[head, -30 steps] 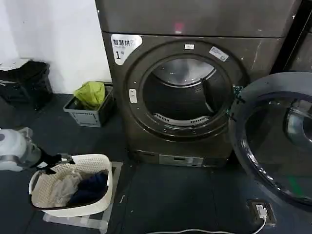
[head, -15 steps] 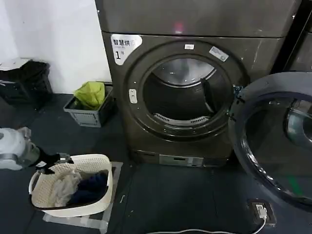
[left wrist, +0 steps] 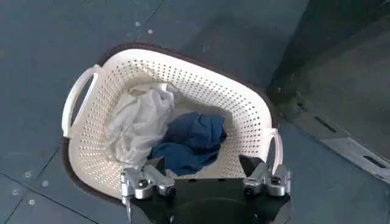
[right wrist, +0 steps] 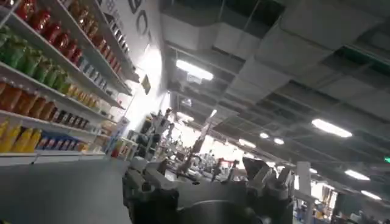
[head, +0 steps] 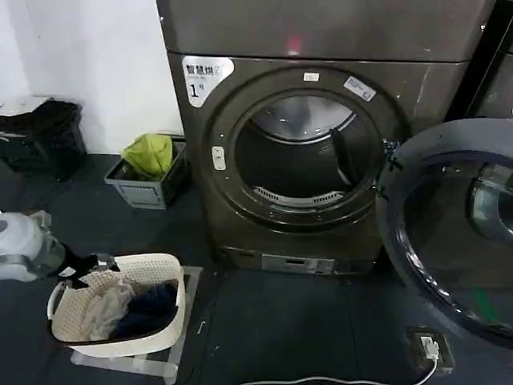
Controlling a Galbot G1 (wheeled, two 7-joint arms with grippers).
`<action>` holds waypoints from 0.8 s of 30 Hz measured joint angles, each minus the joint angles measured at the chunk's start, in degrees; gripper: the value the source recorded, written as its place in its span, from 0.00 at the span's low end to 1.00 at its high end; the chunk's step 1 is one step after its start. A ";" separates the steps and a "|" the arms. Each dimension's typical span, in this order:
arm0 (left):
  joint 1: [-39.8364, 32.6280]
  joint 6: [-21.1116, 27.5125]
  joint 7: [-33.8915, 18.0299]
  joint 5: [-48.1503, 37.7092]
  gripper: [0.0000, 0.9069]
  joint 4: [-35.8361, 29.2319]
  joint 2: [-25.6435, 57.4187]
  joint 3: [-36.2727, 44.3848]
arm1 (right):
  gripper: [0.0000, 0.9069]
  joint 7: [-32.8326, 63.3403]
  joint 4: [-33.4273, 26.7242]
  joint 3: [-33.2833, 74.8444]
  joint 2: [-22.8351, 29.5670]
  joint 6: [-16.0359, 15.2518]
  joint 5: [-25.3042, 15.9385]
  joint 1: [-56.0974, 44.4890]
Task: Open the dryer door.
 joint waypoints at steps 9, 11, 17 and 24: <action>0.23 0.00 -0.02 0.02 1.00 0.34 0.05 0.01 | 1.00 -0.03 -0.22 -0.04 -0.02 0.58 -0.08 0.20; 0.37 0.00 -0.02 0.05 1.00 0.53 0.02 0.03 | 1.00 -0.06 -0.14 -0.03 0.07 0.70 -0.29 0.23; 0.50 0.00 -0.02 0.07 1.00 0.67 0.01 0.03 | 1.00 -0.06 -0.17 -0.03 0.12 0.50 -0.44 0.19; 0.44 0.00 -0.02 0.25 1.00 0.72 -0.14 0.04 | 1.00 -0.07 -0.30 -0.03 0.11 0.41 -0.51 0.21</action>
